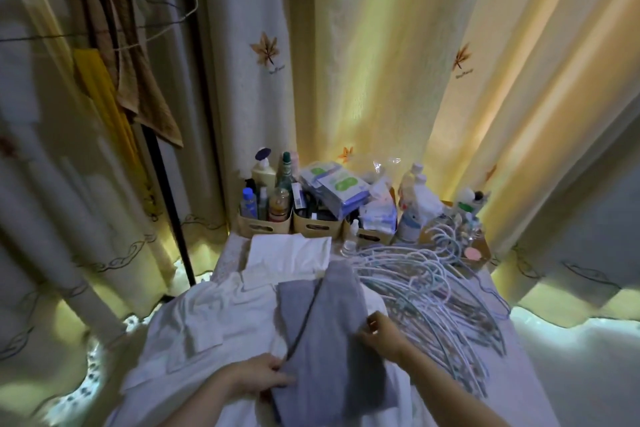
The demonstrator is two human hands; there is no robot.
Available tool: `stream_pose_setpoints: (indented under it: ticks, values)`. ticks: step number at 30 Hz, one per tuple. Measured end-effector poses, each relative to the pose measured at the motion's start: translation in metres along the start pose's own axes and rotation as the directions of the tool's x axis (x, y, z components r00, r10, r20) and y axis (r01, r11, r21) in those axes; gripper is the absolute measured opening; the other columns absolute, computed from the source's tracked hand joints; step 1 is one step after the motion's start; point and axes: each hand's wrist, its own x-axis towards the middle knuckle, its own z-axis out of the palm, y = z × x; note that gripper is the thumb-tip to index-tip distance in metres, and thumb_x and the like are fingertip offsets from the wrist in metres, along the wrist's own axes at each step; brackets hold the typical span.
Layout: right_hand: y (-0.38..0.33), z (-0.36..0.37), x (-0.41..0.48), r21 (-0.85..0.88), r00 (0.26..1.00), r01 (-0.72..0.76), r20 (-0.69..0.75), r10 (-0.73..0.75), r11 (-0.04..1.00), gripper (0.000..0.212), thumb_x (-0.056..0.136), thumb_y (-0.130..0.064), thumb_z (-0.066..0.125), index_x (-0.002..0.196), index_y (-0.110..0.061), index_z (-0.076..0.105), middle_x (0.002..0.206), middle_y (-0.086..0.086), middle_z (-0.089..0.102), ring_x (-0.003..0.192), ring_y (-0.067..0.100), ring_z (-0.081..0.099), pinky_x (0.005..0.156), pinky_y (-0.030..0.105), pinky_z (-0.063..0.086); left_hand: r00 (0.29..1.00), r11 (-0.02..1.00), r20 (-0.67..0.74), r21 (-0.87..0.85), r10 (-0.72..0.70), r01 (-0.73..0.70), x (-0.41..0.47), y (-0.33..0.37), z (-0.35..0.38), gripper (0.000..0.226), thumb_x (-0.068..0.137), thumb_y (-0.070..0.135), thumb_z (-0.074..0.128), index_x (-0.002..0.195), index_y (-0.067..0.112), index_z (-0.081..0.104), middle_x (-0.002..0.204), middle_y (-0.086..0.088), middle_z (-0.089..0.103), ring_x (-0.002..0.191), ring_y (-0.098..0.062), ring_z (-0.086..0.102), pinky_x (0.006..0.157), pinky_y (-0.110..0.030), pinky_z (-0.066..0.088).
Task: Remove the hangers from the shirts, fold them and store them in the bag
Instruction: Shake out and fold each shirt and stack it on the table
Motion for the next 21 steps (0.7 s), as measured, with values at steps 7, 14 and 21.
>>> stream_pose_setpoints:
  ticks: [7,14,21]
  values:
    - [0.036,0.021,-0.026,0.008,0.999,-0.018,-0.048,0.018,1.000,0.049,0.082,-0.029,0.072,0.054,-0.019,0.033,0.052,-0.005,0.034,0.048,0.006,0.028,0.046,0.018,0.031,0.993,0.985,-0.116,-0.172,-0.017,-0.003,0.003,-0.015,0.012,0.024,0.090,0.030,0.064,0.069,0.018,0.062,0.049,0.015,0.060,0.049,0.006,0.052,0.052,-0.014,0.040]
    - [0.058,0.032,-0.046,0.004,0.998,-0.008,-0.069,0.008,1.000,0.037,0.078,-0.026,0.074,0.071,-0.025,0.038,0.064,-0.011,0.047,0.058,0.006,0.043,0.049,0.013,0.033,0.996,0.999,-0.090,0.032,0.014,-0.011,0.007,-0.007,0.021,0.024,0.091,0.026,0.062,0.071,0.021,0.051,0.068,0.006,0.052,0.055,0.000,0.046,0.052,-0.013,0.037]
    - [0.054,0.001,-0.076,-0.025,0.889,-0.172,0.426,0.166,0.985,0.047,0.070,-0.025,0.081,0.098,-0.019,0.044,0.074,0.003,0.060,0.050,0.009,0.056,0.054,0.023,0.055,0.917,0.935,0.316,0.329,-0.242,0.133,-0.012,-0.002,0.007,0.028,0.085,0.043,0.066,0.068,0.023,0.058,0.051,0.014,0.057,0.043,0.002,0.051,0.048,-0.011,0.043]
